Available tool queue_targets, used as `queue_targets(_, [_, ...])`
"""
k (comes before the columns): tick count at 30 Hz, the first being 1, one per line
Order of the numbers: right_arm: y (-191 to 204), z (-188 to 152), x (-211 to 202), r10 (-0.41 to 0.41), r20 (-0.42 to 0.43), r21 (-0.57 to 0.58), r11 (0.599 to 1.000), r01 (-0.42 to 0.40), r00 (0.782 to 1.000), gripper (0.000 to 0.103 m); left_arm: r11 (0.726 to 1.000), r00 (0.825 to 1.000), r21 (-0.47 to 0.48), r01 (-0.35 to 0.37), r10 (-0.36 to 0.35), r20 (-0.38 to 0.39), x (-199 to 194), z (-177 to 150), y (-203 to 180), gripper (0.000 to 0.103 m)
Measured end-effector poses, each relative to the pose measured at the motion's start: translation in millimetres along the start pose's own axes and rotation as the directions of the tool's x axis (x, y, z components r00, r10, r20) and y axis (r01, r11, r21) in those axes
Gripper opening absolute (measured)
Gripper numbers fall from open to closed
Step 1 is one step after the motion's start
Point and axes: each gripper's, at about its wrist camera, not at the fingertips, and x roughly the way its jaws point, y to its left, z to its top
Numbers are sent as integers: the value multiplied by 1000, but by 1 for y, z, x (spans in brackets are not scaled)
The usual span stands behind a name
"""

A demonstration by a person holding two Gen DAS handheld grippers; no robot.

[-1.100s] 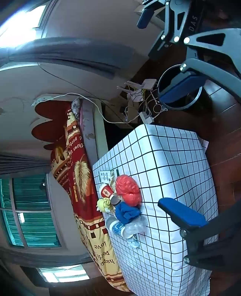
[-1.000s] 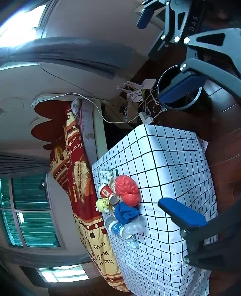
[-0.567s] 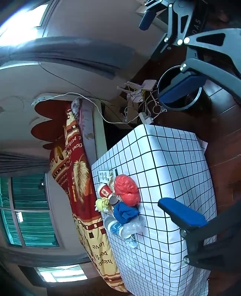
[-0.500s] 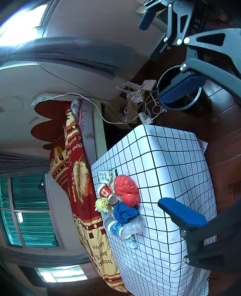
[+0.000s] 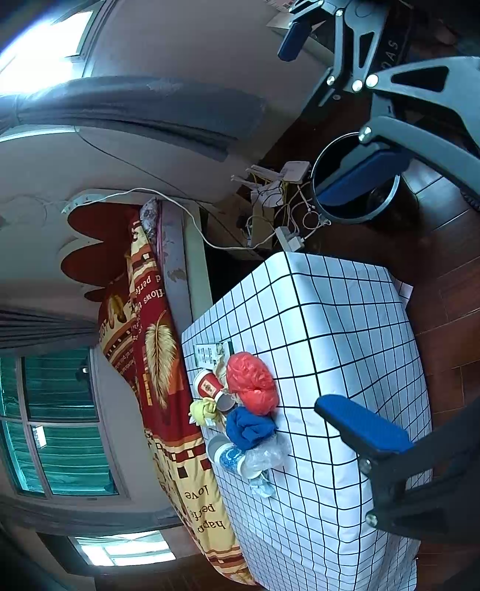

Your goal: Collect trash

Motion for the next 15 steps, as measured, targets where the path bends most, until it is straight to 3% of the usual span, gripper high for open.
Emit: queue_targets(15, [-1,0,-1,-4,2,-1,1000,4,1000,103,1000,1000,1,10,-10,9,-1,-4,-2,103])
